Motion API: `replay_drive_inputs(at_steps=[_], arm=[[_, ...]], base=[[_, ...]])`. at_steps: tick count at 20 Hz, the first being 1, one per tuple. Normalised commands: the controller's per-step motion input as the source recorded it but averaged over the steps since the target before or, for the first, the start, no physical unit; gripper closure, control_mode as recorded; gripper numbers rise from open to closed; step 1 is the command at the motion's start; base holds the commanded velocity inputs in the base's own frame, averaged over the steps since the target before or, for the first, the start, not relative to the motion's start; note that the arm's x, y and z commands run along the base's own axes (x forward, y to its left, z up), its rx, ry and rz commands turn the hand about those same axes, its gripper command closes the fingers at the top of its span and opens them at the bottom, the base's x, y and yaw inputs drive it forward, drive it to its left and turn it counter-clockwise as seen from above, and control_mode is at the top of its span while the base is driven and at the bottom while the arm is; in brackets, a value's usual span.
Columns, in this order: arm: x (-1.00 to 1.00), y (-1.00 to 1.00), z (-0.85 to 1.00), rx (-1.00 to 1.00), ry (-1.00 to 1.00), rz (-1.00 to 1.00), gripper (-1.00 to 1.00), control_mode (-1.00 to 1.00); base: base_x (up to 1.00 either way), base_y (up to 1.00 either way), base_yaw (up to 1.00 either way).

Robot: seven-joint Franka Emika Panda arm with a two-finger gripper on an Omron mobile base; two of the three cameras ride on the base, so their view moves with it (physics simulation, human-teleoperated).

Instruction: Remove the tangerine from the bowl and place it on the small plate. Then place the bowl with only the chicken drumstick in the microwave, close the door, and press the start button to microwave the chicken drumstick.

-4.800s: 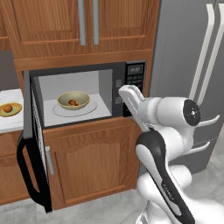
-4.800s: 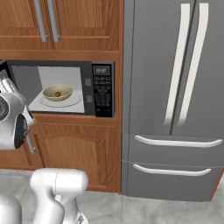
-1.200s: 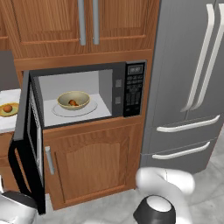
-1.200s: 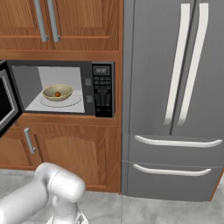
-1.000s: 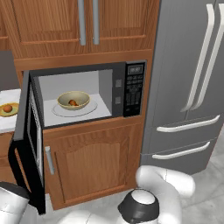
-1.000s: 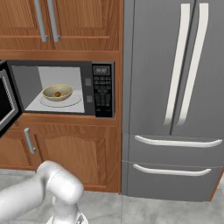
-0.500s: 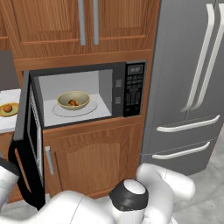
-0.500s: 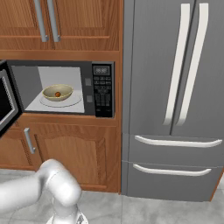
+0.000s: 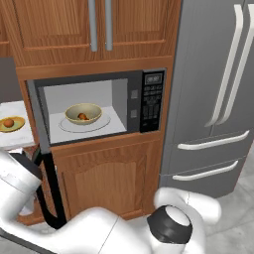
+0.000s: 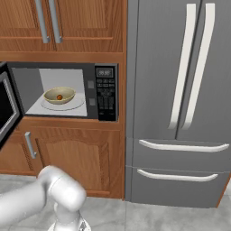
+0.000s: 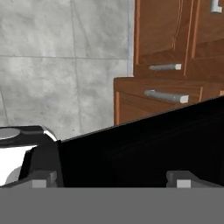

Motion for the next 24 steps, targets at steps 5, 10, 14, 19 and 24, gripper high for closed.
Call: replay_drive_inputs(at_steps=[5,10,14,19,24], arm=[[0.06,-1.00,0.25,0.00,-0.05,-0.04,-1.00,-1.00],[0.18,-1.00,0.13,0.02,-0.11,0.00,-1.00,-1.00],[0.33,-0.99,0.11,0.01,-0.10,0.00,-1.00,-1.00],[0.39,-0.89,0.22,0.00,-0.13,0.00,-1.00,-1.00],[0.47,-0.74,0.35,0.00,-0.09,-0.01,-1.00,-1.00]], base=[[0.00,0.00,0.00],[0.00,0.00,0.00],[0.00,0.00,0.00],[0.00,0.00,0.00],[0.00,0.00,0.00]])
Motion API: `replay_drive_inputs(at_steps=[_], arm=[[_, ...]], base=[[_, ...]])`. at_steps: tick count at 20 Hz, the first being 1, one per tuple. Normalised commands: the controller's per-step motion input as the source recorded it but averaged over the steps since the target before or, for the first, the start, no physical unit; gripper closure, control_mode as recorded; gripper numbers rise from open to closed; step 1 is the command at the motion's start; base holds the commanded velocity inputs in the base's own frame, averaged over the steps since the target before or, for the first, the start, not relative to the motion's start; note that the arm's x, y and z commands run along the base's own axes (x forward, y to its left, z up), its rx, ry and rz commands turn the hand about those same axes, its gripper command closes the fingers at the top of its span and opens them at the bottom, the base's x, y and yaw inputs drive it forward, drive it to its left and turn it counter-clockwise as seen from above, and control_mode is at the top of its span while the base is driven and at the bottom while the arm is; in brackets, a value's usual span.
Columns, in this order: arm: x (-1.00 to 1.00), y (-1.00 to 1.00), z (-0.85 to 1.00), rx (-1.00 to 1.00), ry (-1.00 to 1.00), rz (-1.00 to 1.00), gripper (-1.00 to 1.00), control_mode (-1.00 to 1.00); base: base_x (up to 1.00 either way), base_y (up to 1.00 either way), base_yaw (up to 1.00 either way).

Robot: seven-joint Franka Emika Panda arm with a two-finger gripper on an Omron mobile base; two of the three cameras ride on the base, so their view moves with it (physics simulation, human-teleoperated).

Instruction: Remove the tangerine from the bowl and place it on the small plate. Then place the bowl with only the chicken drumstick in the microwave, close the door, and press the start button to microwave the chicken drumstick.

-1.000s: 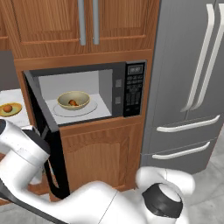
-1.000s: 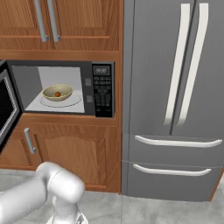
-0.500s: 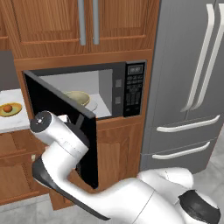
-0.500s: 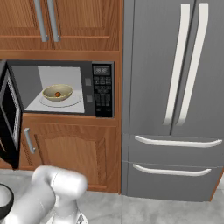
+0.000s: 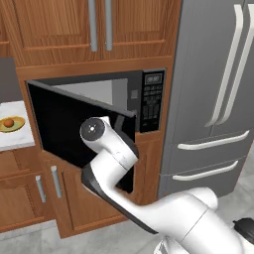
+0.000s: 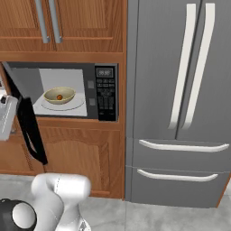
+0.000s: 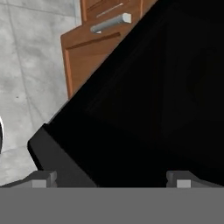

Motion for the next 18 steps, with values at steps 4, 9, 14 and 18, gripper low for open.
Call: replay_drive_inputs(at_steps=[4,9,14,18], arm=[[0.48,-0.66,0.34,0.00,-0.04,-0.02,-1.00,-1.00],[0.48,-0.53,0.16,0.00,-0.01,-0.02,-1.00,-1.00],[0.57,-0.21,0.01,0.00,0.00,-0.03,-1.00,-1.00],[0.56,-0.01,0.00,0.00,0.00,-0.05,-1.00,-1.00]], base=[[0.00,0.00,0.00],[0.00,0.00,0.00],[0.00,0.00,0.00],[0.00,0.00,0.00]])
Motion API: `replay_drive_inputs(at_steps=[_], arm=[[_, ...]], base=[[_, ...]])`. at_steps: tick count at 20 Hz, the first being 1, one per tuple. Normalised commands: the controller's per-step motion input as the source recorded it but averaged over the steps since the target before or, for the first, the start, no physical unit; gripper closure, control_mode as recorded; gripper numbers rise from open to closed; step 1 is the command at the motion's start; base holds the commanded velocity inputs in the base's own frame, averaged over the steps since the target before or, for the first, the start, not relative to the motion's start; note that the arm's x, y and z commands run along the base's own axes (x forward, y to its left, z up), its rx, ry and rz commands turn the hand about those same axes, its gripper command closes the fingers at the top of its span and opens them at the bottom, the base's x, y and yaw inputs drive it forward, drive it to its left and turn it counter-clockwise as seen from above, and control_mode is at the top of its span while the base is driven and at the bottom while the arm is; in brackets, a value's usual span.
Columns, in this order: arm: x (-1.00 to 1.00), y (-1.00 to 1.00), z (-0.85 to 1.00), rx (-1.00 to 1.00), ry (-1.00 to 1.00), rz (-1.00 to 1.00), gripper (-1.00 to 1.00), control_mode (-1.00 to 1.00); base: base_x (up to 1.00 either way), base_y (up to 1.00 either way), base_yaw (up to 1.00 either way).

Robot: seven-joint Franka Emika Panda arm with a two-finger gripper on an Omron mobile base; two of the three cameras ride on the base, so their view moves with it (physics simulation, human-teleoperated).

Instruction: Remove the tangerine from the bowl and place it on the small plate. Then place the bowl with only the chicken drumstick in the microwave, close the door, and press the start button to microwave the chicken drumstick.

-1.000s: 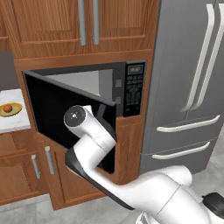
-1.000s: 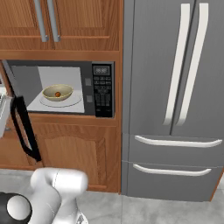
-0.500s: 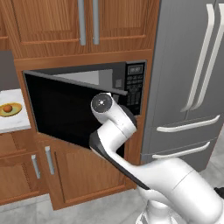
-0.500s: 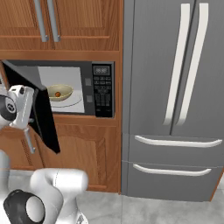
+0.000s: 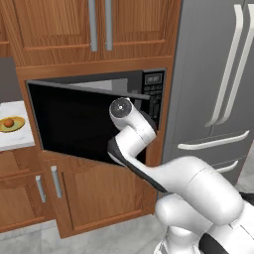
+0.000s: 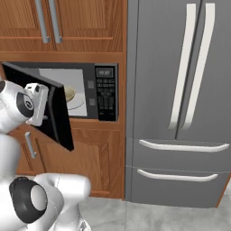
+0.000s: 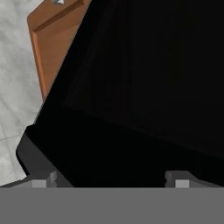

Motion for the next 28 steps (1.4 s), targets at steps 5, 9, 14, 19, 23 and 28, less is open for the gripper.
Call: replay_drive_inputs(at_steps=[5,9,14,19,23,28], arm=[[0.65,0.00,0.00,0.01,0.00,-0.02,-1.00,-1.00],[0.66,0.00,0.00,0.03,0.00,0.00,-1.00,-1.00],[0.60,0.00,0.00,0.04,-0.01,0.00,-1.00,-1.00],[0.56,0.00,-0.01,0.04,-0.04,0.00,-1.00,-1.00],[0.55,0.00,-0.04,0.04,-0.08,0.00,-1.00,-1.00],[0.53,0.00,-0.03,0.05,-0.09,0.00,-1.00,-1.00]], base=[[0.00,0.00,0.00],[0.00,0.00,0.00],[0.00,0.00,0.00],[0.00,0.00,0.00],[0.00,0.00,0.00],[0.00,0.00,0.00]])
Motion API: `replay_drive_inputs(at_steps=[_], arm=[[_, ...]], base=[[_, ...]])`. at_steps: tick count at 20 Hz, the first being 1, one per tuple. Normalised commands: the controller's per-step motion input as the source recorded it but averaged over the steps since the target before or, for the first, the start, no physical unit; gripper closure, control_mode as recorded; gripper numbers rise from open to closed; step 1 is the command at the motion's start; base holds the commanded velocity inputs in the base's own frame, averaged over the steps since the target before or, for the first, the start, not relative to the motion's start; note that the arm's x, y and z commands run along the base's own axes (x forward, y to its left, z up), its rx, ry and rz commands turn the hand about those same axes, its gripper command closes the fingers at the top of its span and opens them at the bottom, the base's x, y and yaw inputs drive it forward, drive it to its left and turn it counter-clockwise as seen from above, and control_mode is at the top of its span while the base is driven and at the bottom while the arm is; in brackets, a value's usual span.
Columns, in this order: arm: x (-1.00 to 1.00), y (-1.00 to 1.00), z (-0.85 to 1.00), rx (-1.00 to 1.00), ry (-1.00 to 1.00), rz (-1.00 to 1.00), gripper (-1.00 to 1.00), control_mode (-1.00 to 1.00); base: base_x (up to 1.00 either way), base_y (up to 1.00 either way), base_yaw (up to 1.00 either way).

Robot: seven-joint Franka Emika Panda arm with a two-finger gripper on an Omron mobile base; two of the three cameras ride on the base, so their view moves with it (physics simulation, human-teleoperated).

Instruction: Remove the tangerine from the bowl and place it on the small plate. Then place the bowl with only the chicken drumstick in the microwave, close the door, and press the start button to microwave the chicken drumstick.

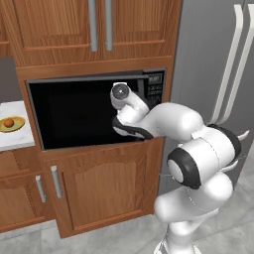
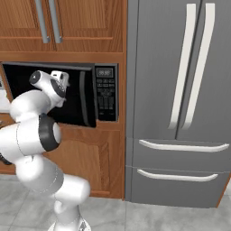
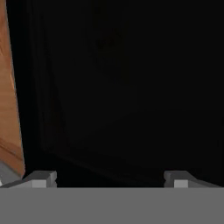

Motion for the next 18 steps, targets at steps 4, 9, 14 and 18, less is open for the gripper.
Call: replay_drive_inputs(at_steps=[4,9,14,18], arm=[[0.51,0.00,-0.05,0.05,-0.09,0.00,-1.00,-1.00],[0.40,0.00,-0.02,0.04,-0.09,0.00,-1.00,-1.00],[0.32,0.00,-0.03,0.03,-0.07,0.00,-1.00,-1.00],[0.29,0.00,-0.02,0.03,-0.08,0.00,-1.00,-1.00]], base=[[0.00,0.00,0.00],[0.00,0.00,0.00],[0.00,0.00,0.00],[0.00,0.00,0.00]])
